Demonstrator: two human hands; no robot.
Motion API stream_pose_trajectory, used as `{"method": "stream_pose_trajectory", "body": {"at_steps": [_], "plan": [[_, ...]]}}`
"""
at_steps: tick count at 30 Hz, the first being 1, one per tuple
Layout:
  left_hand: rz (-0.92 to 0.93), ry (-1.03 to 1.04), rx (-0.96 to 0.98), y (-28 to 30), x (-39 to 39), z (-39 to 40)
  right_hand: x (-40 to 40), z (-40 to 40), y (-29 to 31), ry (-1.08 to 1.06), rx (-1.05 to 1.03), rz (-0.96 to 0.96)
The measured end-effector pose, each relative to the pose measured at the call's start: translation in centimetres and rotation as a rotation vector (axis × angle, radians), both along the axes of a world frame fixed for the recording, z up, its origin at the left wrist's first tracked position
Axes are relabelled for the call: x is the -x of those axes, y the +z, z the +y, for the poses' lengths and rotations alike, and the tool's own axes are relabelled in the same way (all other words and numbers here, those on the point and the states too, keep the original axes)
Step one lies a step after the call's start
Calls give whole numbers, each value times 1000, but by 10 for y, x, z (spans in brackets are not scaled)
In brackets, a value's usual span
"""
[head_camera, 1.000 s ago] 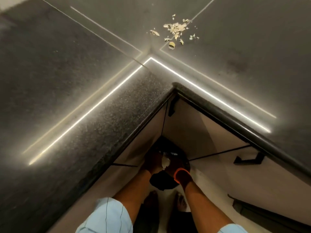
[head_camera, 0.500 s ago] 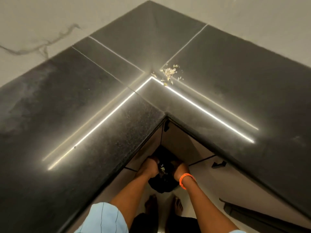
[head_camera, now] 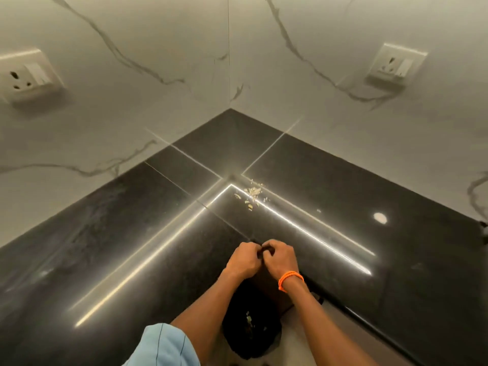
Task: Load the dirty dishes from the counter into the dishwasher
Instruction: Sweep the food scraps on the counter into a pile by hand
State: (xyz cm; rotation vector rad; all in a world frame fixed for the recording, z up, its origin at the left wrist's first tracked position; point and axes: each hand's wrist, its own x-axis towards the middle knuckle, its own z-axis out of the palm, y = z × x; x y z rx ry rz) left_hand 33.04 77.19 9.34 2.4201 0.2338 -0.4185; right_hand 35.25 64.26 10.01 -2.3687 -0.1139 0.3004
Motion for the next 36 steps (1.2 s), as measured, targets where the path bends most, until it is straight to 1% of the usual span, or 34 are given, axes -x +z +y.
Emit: {"method": "stream_pose_trajectory", "body": {"at_steps": [3, 5, 8, 11, 13, 17, 25, 32, 34, 36], "plan": [[-166, 73, -23, 25, -12, 12, -18, 4, 12, -71, 0, -105], [-230, 110, -114, 26, -20, 24, -26, 8, 15, -97, 38, -113], [-144, 123, -217, 15, -28, 40, -34, 9, 2, -11, 165, -44], [-64, 103, -305, -9, -33, 52, -43, 12, -20, 51, 365, 6], [-72, 82, -366, -22, -35, 56, -50, 18, -29, 73, 462, -24], [-117, 74, -418, -33, -60, 58, -80, 32, -39, 94, 553, -112], [-150, 114, -466, -42, -162, 53, -182, 58, -51, 155, 547, -193], [-208, 57, -508, -46, -211, 64, -242, 69, -54, 313, 500, -261], [-246, 84, -461, -47, -213, 66, -252, 70, -52, 377, 448, -267], [-311, 151, -319, -45, -210, 67, -258, 70, -49, 464, 383, -262]]}}
